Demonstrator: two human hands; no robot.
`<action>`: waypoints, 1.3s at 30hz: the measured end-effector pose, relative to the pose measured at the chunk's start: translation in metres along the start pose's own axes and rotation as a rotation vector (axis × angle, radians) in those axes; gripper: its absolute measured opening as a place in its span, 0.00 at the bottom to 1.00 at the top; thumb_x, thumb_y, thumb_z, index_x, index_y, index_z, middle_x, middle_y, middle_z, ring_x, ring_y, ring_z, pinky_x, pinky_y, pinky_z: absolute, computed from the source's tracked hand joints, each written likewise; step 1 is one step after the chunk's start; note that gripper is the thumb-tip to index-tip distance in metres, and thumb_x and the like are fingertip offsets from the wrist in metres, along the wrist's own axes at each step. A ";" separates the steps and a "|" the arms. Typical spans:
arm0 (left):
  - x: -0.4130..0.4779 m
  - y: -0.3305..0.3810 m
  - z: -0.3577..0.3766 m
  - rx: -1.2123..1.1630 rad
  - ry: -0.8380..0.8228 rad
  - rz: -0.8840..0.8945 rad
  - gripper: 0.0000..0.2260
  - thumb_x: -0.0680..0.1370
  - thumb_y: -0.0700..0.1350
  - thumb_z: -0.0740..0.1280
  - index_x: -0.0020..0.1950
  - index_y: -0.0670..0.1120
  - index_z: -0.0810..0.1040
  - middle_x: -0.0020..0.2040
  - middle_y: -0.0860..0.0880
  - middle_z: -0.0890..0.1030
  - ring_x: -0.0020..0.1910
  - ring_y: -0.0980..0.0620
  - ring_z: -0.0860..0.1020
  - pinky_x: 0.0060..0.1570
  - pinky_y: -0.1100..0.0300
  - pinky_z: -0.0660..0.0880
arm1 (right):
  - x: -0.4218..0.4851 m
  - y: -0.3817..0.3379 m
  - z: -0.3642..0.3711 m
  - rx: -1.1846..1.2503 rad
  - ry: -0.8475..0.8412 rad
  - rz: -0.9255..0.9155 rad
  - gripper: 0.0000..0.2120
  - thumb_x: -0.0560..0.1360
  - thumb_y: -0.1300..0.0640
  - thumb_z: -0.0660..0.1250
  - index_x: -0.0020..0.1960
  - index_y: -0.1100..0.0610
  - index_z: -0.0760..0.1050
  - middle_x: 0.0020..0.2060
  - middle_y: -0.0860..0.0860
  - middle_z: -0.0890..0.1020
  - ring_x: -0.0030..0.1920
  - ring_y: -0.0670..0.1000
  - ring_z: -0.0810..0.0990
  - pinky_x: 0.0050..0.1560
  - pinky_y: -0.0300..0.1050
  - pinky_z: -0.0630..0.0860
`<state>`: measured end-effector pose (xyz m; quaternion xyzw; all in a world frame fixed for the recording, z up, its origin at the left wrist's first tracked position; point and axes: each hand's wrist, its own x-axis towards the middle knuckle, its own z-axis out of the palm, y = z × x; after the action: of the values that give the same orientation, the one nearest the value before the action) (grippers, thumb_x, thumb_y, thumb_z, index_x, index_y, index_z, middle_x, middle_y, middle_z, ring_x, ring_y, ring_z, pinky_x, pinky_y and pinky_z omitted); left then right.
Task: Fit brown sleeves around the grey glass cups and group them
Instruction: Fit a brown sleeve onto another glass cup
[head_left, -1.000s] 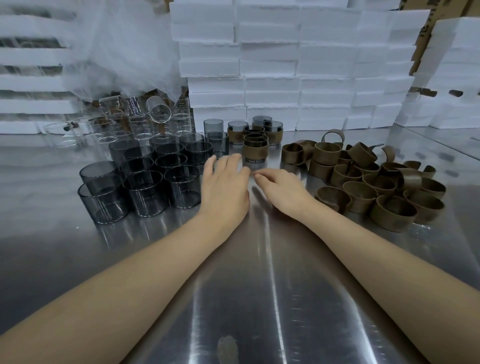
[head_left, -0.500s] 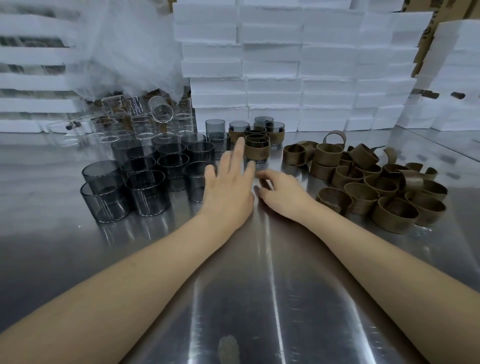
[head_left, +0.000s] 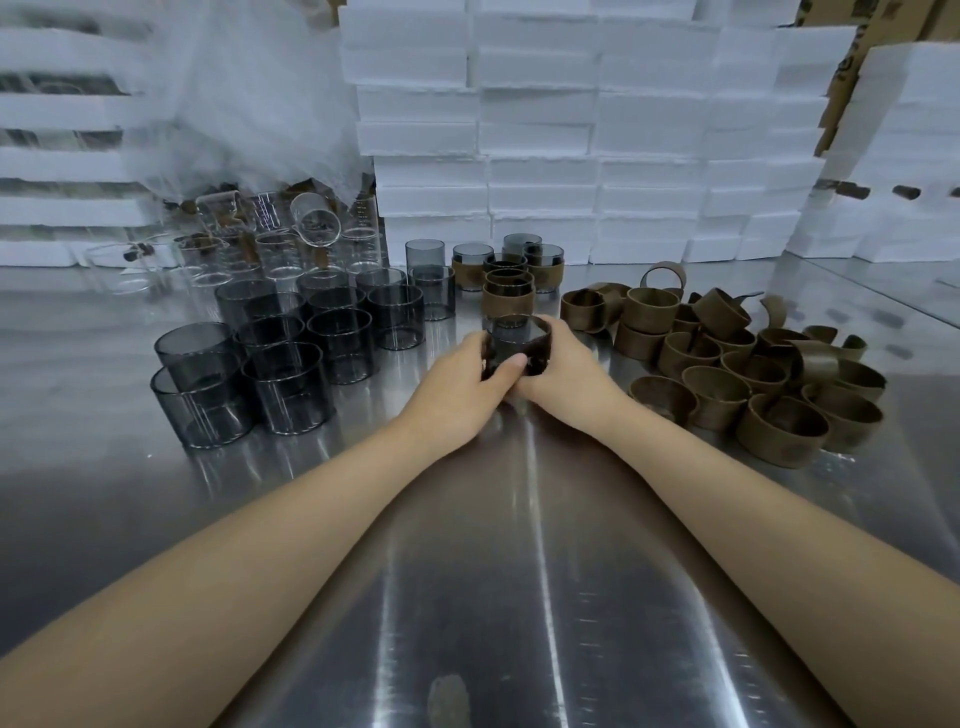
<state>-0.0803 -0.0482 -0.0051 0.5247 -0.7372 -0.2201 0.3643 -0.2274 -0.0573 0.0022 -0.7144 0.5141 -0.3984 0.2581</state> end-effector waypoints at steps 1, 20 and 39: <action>-0.001 0.001 0.000 -0.048 0.002 0.037 0.16 0.81 0.55 0.63 0.66 0.51 0.71 0.56 0.60 0.75 0.51 0.65 0.73 0.46 0.78 0.68 | 0.000 -0.001 -0.001 0.003 0.037 -0.007 0.29 0.68 0.59 0.75 0.65 0.55 0.67 0.46 0.39 0.74 0.49 0.41 0.76 0.46 0.25 0.69; -0.002 0.010 -0.006 -0.617 -0.002 0.088 0.22 0.76 0.39 0.71 0.62 0.63 0.74 0.56 0.61 0.81 0.58 0.61 0.78 0.54 0.65 0.76 | 0.001 -0.007 -0.002 0.145 0.184 -0.117 0.34 0.65 0.63 0.78 0.65 0.50 0.67 0.51 0.39 0.77 0.53 0.37 0.77 0.53 0.27 0.71; 0.006 0.008 -0.007 -0.619 0.041 -0.084 0.10 0.81 0.46 0.58 0.55 0.59 0.75 0.42 0.54 0.82 0.39 0.57 0.79 0.49 0.59 0.76 | -0.001 -0.008 -0.005 0.291 0.060 -0.168 0.33 0.62 0.75 0.75 0.62 0.57 0.70 0.52 0.46 0.78 0.49 0.31 0.77 0.49 0.26 0.71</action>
<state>-0.0812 -0.0503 0.0064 0.4232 -0.6052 -0.4387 0.5120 -0.2270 -0.0531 0.0108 -0.6976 0.3970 -0.5101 0.3090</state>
